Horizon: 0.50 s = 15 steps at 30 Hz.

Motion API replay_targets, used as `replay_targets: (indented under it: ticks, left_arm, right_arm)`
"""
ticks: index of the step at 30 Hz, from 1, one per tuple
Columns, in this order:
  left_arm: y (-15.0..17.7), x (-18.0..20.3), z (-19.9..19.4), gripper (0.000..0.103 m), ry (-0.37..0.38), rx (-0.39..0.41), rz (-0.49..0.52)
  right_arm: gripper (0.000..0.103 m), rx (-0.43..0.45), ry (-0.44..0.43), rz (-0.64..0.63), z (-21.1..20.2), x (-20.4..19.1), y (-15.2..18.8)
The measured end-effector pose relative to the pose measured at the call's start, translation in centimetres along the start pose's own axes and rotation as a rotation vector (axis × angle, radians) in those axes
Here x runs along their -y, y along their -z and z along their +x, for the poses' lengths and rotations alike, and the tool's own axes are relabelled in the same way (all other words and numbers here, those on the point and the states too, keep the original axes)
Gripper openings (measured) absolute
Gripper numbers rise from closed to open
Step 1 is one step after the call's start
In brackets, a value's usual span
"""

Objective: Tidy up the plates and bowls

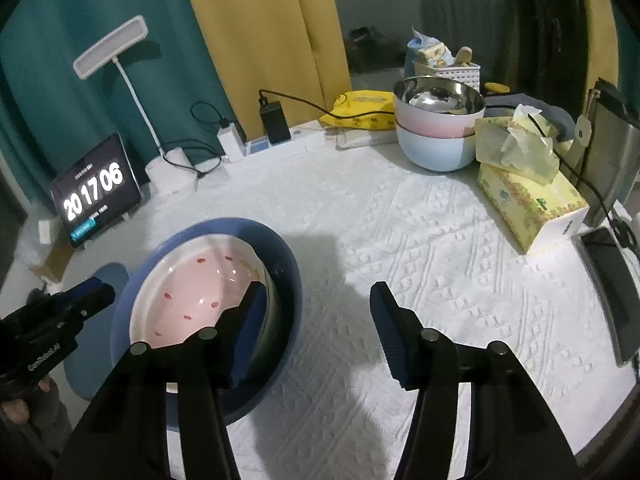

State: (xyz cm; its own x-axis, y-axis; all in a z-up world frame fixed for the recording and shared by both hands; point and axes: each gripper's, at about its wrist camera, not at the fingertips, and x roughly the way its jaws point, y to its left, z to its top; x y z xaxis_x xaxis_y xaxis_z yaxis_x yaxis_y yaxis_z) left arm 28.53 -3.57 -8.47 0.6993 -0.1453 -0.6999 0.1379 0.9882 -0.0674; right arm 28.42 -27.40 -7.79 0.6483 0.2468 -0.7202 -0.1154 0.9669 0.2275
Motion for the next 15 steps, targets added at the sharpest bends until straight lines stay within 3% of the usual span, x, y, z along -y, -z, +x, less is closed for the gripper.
replay_targets:
  ticks: [5,15]
  left_arm:
    - [0.1,0.8,1.0,0.029,-0.002,-0.033,0.019]
    - [0.3,2.0,3.6,0.029,-0.016,-0.107,0.04]
  right_arm:
    - [0.042,-0.031,0.003,0.007,1.0,0.5,0.2]
    - [0.041,-0.089,-0.049,0.054,2.9,0.9,0.7]
